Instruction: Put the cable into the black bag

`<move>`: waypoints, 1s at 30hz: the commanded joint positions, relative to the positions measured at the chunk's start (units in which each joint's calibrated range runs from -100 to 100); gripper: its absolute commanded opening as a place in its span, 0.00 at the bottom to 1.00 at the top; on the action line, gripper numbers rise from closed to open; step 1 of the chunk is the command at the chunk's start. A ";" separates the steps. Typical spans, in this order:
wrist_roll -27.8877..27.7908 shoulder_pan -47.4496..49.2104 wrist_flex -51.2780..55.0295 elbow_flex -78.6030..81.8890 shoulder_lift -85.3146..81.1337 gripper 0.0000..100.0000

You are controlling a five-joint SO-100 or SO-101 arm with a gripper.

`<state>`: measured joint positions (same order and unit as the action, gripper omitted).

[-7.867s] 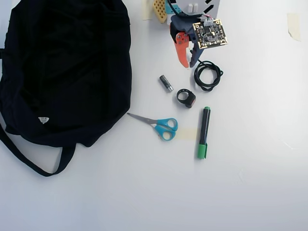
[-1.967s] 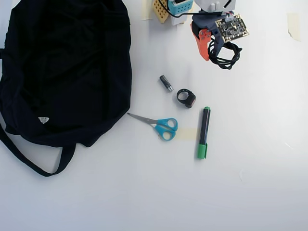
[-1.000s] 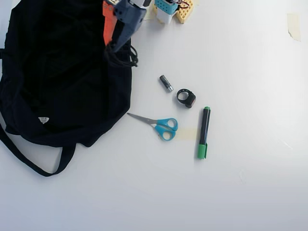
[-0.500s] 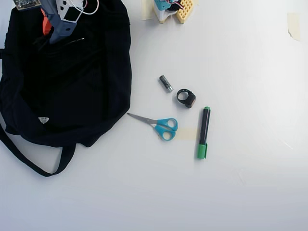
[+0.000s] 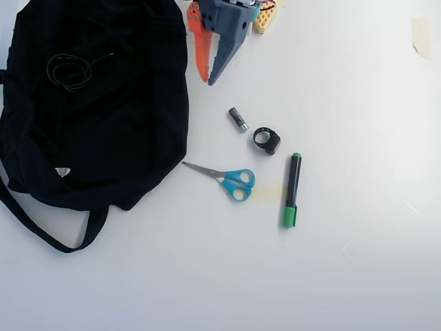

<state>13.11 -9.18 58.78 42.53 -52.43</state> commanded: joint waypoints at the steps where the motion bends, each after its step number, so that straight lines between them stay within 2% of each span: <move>1: 0.63 10.16 0.13 11.56 -5.75 0.02; 6: 0.21 17.94 -0.64 19.01 -13.71 0.02; 13: -7.50 20.55 -0.12 30.96 -28.57 0.02; 23: -7.66 20.55 0.05 50.82 -46.41 0.02; 30: -7.71 20.78 2.46 56.66 -46.91 0.02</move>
<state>5.69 11.24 59.04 97.72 -98.59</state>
